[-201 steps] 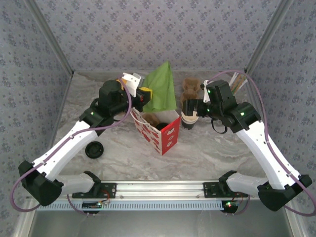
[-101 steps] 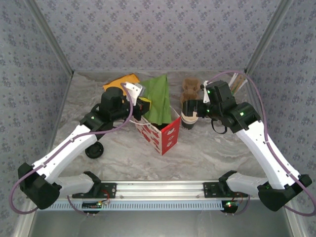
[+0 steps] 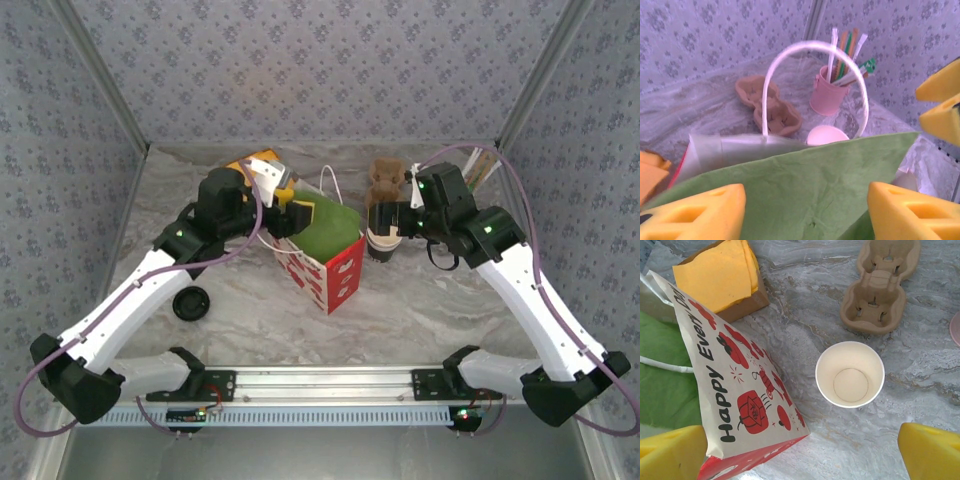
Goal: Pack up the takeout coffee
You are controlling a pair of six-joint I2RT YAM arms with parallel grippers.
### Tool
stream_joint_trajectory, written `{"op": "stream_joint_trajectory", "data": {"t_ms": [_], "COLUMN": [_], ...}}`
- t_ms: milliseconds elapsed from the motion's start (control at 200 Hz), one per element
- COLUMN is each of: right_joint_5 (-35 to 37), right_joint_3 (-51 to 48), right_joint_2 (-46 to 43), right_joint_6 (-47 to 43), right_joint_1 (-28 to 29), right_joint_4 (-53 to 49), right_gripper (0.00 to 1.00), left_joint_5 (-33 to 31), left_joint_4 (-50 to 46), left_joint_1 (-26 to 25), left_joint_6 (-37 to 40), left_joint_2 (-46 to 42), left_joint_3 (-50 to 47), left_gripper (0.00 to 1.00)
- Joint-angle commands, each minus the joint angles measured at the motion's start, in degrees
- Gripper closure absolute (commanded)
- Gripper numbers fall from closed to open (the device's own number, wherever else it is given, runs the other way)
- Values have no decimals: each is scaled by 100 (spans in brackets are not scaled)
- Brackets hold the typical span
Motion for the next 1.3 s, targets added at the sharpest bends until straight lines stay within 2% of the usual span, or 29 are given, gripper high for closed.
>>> {"op": "stream_joint_trajectory", "data": {"t_ms": [0,280,360,425,590,620,710,780,884,959,1049,1144,1294], "right_joint_5": [15,-68,-89,-104,-115,-110,-126,-111,-112,-134,-160,-171,-181], "right_joint_3": [-29,-24,-42,-69,-100,-107,-113,-138,-179,-212,-271,-334,-396], "right_joint_2": [41,148,161,170,170,163,157,140,101,78,48,21,-40], "right_joint_6": [0,-42,-44,-39,-26,-33,-39,-44,-39,-27,-19,-9,0], "right_joint_1": [-44,-99,-117,-135,-165,-170,-196,-216,-247,-264,-269,-276,-286], "right_joint_4": [23,102,122,136,170,164,154,159,183,212,263,283,286], "right_gripper": [0,0,0,0,0,0,0,0,0,0,0,0,0], "left_joint_5": [-226,-237,-294,-374,-403,-326,-60,205,272,118,-127,-356,-547], "left_joint_4": [-195,-599,-694,-781,-1071,-1116,-1289,-1387,-1626,-1954,-2448,-2728,-2854], "left_joint_1": [-41,-38,-36,-41,-35,-39,-87,-108,-206,-295,-353,-433,-538], "left_joint_6": [-20,4,-15,-9,-18,-41,-152,-364,-621,-623,-653,-619,-632], "left_joint_2": [15,414,505,560,743,795,920,1008,1186,1359,1628,1899,2253], "left_joint_3": [346,717,782,822,1088,1149,1397,1514,1640,1800,2098,2442,2873], "left_gripper": [23,21,17,7,4,0,1,5,22,50,73,87,95]}}
